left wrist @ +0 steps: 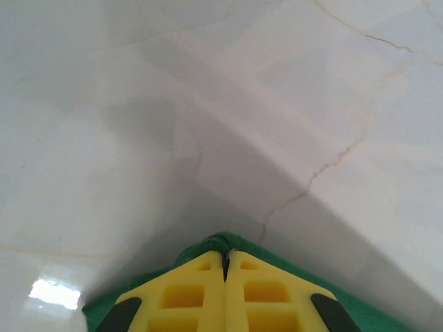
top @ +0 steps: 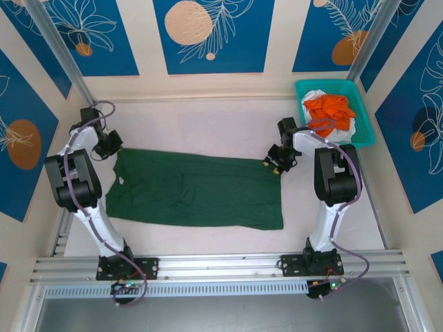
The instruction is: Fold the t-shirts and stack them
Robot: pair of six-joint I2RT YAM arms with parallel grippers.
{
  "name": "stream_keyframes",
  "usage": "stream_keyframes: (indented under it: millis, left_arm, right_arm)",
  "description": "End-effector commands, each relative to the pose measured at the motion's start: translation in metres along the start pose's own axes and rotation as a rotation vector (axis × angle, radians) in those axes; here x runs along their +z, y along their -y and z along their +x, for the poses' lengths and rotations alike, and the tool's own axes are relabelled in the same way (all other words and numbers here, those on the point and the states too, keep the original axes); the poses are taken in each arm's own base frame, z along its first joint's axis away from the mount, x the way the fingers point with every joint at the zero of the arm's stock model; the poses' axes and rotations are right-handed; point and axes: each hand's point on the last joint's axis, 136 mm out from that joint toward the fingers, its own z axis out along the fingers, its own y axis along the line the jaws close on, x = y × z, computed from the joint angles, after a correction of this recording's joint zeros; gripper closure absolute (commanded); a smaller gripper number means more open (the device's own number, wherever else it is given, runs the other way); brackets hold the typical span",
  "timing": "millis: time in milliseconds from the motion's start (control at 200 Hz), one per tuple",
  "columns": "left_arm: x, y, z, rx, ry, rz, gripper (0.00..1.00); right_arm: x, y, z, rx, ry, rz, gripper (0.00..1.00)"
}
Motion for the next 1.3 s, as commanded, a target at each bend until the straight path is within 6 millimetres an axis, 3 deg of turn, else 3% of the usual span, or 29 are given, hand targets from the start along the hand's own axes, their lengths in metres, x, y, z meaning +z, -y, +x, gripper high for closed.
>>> stream_keyframes:
  millis: [0,35,145,260,365,450,595,730,845,950,1045,1145,1295]
  left_arm:
    - [0.008,-0.019,-0.017,-0.055,0.017,-0.089,0.86]
    - [0.009,-0.02,-0.018,-0.06,0.01,-0.096,0.76]
    - [0.01,-0.018,-0.026,-0.068,0.003,-0.101,0.65]
    - [-0.004,-0.009,-0.041,-0.077,0.038,-0.087,0.47]
    - [-0.027,0.008,-0.05,-0.077,0.082,-0.047,0.41]
    - [-0.042,0.026,-0.044,-0.069,0.096,-0.025,0.4]
    - [-0.058,0.06,-0.007,-0.06,0.103,0.038,0.39]
    - [-0.066,0.088,0.05,-0.013,0.06,0.08,0.37]
    - [-0.07,0.092,0.108,0.021,0.016,0.041,0.31]
    - [-0.065,0.089,0.166,0.012,-0.034,-0.002,0.26]
    - [-0.059,0.073,0.208,-0.048,-0.087,-0.088,0.24]
    - [-0.06,0.054,0.219,-0.128,-0.048,-0.142,0.2]
    - [-0.05,0.035,0.212,-0.109,-0.032,-0.243,0.16]
  right_arm:
    - [0.005,0.016,-0.008,0.05,0.004,0.068,0.57]
    - [0.004,0.013,-0.009,0.044,0.008,0.06,0.55]
    - [-0.003,-0.002,-0.011,0.023,0.021,0.016,0.52]
    - [-0.02,-0.019,-0.014,-0.003,0.068,-0.031,0.47]
    - [-0.035,-0.032,-0.013,-0.031,0.108,-0.073,0.47]
    - [-0.045,-0.038,-0.008,-0.049,0.131,-0.091,0.47]
    - [-0.062,-0.045,0.008,-0.099,0.177,-0.149,0.47]
    - [-0.069,-0.048,0.03,-0.159,0.193,-0.204,0.47]
    - [-0.061,-0.046,0.058,-0.212,0.131,-0.201,0.47]
    - [-0.047,-0.048,0.094,-0.32,0.047,-0.19,0.47]
    - [-0.035,-0.043,0.129,-0.388,-0.059,-0.155,0.47]
    - [-0.029,-0.036,0.161,-0.439,-0.172,-0.131,0.48]
    - [-0.015,-0.017,0.19,-0.5,-0.242,-0.076,0.49]
